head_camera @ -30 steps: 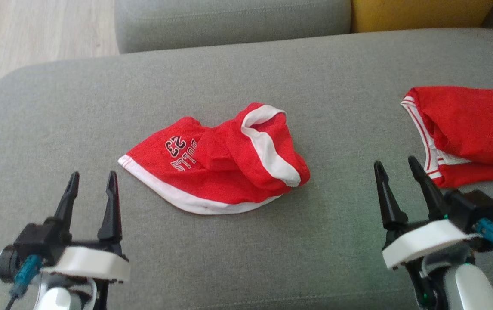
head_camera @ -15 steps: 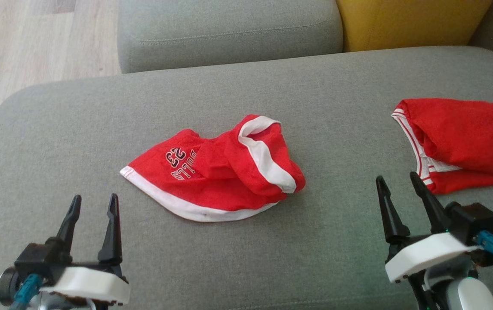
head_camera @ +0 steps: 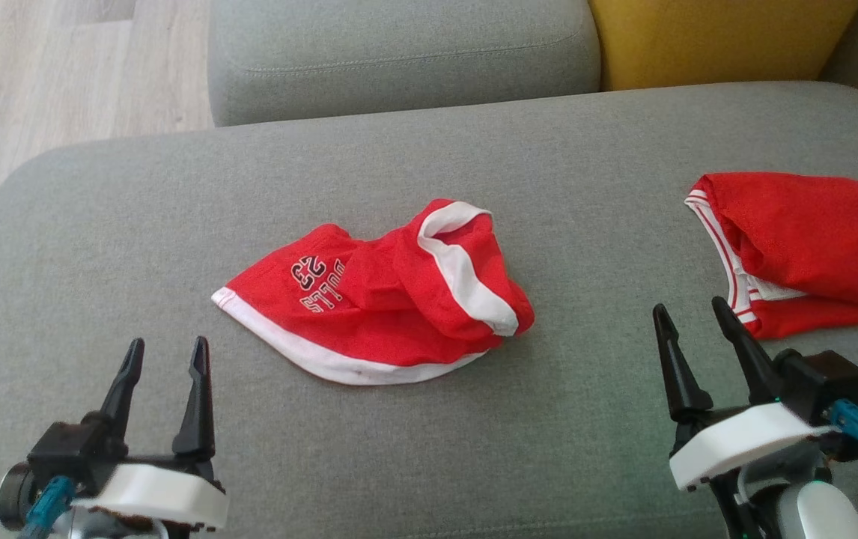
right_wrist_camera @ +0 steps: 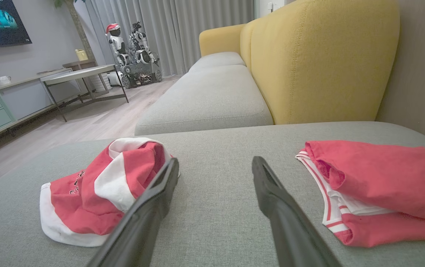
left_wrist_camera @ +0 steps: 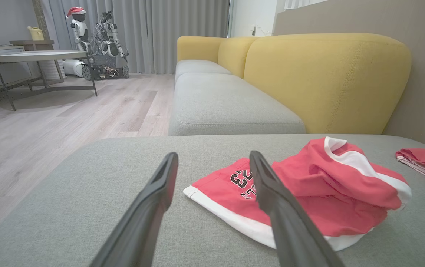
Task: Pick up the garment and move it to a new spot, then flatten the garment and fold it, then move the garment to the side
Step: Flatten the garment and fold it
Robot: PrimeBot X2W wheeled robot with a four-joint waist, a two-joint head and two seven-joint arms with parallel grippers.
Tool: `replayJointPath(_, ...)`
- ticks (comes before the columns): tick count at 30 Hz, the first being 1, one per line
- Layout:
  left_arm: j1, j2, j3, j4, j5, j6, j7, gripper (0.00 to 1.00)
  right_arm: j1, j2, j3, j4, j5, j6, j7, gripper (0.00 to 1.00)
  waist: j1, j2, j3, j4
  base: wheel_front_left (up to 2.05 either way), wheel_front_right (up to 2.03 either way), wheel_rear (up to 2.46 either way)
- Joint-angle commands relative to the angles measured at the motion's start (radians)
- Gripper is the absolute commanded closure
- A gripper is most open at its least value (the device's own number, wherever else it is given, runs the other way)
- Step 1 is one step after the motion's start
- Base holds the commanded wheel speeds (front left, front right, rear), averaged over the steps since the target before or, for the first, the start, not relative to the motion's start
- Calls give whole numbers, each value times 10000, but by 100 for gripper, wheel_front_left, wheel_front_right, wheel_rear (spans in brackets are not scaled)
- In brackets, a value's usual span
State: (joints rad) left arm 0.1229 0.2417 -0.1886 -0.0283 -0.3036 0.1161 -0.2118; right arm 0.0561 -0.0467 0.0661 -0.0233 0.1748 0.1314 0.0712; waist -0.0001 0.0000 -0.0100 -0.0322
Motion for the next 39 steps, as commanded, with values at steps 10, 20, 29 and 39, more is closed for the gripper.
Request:
replayJointPath(10, -628, 227, 223, -282, -85, 95, -25, 0, -311, -35, 288, -377, 35, -7, 59, 0, 1, 0, 60, 56, 0, 0, 0)
replayJointPath(20, -1205, 173, 52, -392, -19, 43, -140, 0, -556, -208, 1096, 0, -290, -7, 246, 0, 1, 0, 531, 597, 0, 0, 0)
replayJointPath(29, -2206, -88, -278, -222, 172, -178, -350, 0, -1543, -724, 2081, 936, -522, -7, 223, 0, 1, 0, 1360, 1728, 0, 0, 0)
replayJointPath(39, -2991, -679, -485, 240, 308, -498, -491, 0, -3168, -1285, 2236, 2632, -712, -7, 192, 100, 1, 0, 1987, 2824, 0, 0, 0)
